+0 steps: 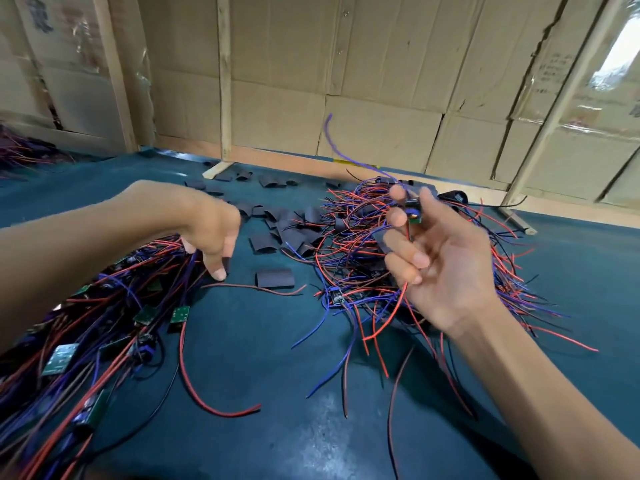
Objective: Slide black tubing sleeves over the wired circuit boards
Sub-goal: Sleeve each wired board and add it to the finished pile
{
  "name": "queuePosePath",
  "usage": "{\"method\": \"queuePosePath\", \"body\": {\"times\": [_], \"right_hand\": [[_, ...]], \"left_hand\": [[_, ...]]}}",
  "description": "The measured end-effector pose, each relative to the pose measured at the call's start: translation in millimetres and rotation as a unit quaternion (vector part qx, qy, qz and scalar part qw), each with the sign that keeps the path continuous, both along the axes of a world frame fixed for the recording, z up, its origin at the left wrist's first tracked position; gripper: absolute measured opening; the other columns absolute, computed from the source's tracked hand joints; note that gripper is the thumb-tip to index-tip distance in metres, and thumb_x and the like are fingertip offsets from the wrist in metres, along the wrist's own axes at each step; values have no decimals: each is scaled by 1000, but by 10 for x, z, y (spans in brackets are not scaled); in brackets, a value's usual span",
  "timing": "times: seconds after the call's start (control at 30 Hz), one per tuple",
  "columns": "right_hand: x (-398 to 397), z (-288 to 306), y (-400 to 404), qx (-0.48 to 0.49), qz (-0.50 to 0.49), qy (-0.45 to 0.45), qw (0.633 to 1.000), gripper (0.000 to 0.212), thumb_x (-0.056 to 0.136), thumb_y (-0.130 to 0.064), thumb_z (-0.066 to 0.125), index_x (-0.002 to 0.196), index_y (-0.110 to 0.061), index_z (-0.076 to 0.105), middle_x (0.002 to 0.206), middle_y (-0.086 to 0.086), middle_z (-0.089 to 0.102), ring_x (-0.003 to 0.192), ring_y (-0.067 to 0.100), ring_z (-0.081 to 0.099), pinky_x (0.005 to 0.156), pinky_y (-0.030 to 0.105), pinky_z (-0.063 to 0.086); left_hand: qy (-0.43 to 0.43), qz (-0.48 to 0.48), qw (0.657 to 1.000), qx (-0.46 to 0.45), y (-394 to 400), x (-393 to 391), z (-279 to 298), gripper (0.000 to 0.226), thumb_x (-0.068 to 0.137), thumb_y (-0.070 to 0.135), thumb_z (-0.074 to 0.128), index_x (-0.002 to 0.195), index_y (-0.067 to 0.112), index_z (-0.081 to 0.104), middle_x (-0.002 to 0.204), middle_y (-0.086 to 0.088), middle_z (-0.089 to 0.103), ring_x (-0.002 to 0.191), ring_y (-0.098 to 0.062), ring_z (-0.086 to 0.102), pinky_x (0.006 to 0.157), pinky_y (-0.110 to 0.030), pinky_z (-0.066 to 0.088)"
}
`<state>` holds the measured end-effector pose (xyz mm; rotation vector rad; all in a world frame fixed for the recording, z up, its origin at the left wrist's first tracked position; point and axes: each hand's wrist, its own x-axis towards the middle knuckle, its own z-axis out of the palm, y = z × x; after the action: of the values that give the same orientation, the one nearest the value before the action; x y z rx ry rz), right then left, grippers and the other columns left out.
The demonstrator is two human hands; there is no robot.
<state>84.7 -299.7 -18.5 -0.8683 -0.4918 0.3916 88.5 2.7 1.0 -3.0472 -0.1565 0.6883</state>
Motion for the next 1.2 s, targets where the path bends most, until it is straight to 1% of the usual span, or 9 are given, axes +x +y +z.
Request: {"method": "queuePosePath", "body": {"times": [0.2, 0.3, 0.37, 0.47, 0.57, 0.73, 0.93, 1.03, 1.2], "right_hand": [[57, 81, -178, 116, -26, 48, 992, 28, 103, -33, 40, 101, -14, 60, 74, -3, 49, 43, 7, 20, 37, 19, 15], [54, 151, -262, 181, -60, 66, 979, 30, 102, -32, 41, 99, -11, 63, 66, -3, 46, 41, 7, 19, 34, 19, 15], [57, 191, -325, 215, -85, 66, 971, 32, 102, -31, 42, 95, -10, 65, 64, -2, 45, 40, 7, 20, 32, 19, 16], [71, 229, -412, 239, -105, 58, 964, 36, 104, -30, 38, 91, -9, 65, 63, -2, 46, 38, 7, 22, 33, 19, 15], [79, 238, -435, 250, -118, 68, 959, 35, 103, -29, 39, 90, -9, 63, 63, -2, 46, 38, 7, 22, 32, 19, 14], [68, 221, -385, 252, -127, 83, 956, 31, 102, -29, 41, 92, -8, 60, 63, -1, 46, 38, 7, 21, 33, 18, 14], [67, 227, -374, 235, -142, 95, 957, 27, 101, -28, 43, 95, -8, 61, 63, -1, 45, 39, 8, 21, 32, 19, 16], [78, 242, -404, 264, -132, 110, 949, 28, 101, -26, 43, 94, -6, 60, 64, -1, 45, 38, 8, 21, 32, 19, 14], [73, 252, -384, 234, -154, 113, 953, 27, 102, -27, 44, 94, -7, 60, 63, -1, 45, 39, 8, 19, 31, 19, 15]], "left_hand": [[9, -53, 993, 101, -165, 58, 76, 30, 77, 39, 82, 95, 17, 72, 93, 1, 70, 84, -19, 67, 71, -31, 59], [-113, -119, 979, 117, -365, -29, 239, 32, 80, 45, 77, 100, 21, 72, 95, 2, 74, 91, -19, 68, 79, -28, 55], [-269, -155, 949, -54, -584, -122, 248, 29, 78, 47, 78, 100, 29, 71, 91, 12, 74, 85, -10, 69, 80, -25, 53], [-384, -209, 810, -391, -1070, -383, -49, 26, 78, 30, 84, 101, 26, 73, 82, 13, 74, 74, -1, 70, 78, -23, 55], [-464, -279, 737, -404, -1353, -531, -401, 32, 79, 22, 85, 107, 14, 73, 90, 14, 69, 74, 4, 63, 74, -13, 50], [-473, -316, 739, -360, -1342, -506, -595, 35, 85, 30, 79, 116, 16, 69, 108, 10, 68, 84, -5, 63, 78, -23, 53], [-468, -288, 745, -377, -1373, -501, -593, 37, 84, 35, 80, 115, 20, 68, 97, 24, 60, 73, -7, 64, 72, -19, 51], [-454, -262, 749, -405, -1366, -474, -586, 37, 81, 29, 83, 114, 17, 70, 95, 19, 64, 78, -8, 65, 72, -23, 55], [-437, -307, 753, -383, -1448, -392, -435, 36, 82, 29, 82, 113, 16, 70, 96, 16, 62, 78, 9, 57, 74, -19, 53]]}}
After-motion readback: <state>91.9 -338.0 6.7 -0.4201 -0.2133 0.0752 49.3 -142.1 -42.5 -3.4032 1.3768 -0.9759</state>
